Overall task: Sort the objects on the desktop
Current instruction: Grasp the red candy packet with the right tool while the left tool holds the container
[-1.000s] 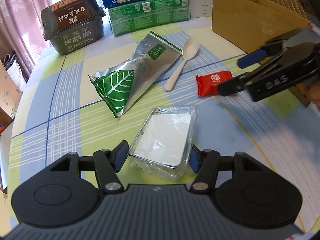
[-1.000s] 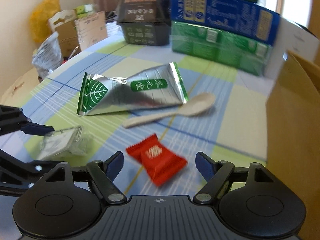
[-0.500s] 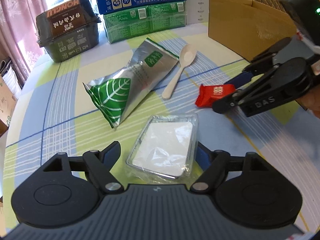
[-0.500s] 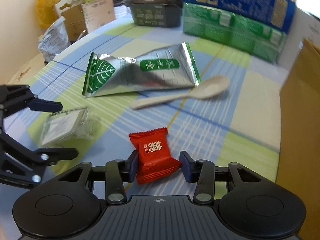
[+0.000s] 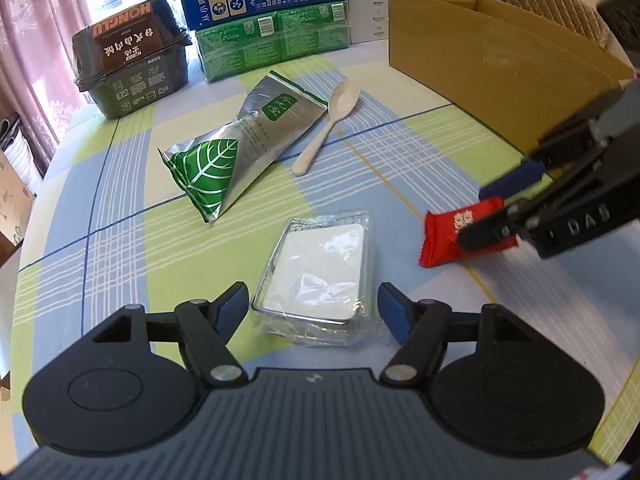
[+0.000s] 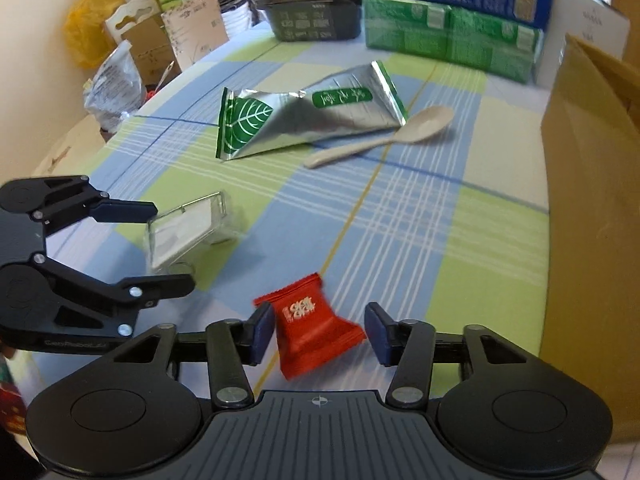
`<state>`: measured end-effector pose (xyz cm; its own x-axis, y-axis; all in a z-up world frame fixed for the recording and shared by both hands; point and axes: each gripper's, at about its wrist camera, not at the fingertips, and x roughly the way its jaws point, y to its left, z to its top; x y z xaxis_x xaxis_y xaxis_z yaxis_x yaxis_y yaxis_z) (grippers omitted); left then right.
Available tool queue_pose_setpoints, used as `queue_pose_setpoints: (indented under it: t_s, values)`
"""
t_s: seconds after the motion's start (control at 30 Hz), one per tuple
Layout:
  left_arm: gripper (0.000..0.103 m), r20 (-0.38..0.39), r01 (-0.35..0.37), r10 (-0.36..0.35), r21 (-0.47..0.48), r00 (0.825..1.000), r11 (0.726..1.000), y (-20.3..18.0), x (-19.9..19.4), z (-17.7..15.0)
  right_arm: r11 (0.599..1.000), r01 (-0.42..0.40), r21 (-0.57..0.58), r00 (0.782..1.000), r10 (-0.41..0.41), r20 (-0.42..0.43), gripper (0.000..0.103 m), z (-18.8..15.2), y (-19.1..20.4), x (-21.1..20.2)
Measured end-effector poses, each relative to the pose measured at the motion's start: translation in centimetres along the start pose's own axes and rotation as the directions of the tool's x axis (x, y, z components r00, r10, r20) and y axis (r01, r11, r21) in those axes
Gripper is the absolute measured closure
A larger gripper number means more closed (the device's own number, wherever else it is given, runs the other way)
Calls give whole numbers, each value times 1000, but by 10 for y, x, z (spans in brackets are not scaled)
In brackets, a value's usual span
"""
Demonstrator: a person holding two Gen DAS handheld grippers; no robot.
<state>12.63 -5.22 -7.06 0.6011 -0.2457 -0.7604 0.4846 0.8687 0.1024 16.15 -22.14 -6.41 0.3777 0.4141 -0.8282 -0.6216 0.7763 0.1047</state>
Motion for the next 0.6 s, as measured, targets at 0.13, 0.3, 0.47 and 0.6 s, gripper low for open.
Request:
queue_pose_setpoints:
  t_s: [0.13, 0.3, 0.47, 0.6]
  values:
    - [33, 1, -8, 8, 40, 1000, 999, 1, 4, -1, 997, 1, -80, 1000, -2, -14, 48, -2, 5, 8]
    - [29, 5, 14, -15, 55, 1000, 998, 4, 10, 1, 990, -10, -140, 1000, 7, -25, 48, -4, 11, 14]
    - [33, -30, 36, -34, 45, 999, 998, 4, 14, 0, 990, -9, -142, 998, 1, -56, 69, -6, 12, 19]
    - [40, -35, 44, -43, 25, 998, 999, 4, 9, -1, 992, -11, -128, 998, 3, -66, 74, -8, 13, 17]
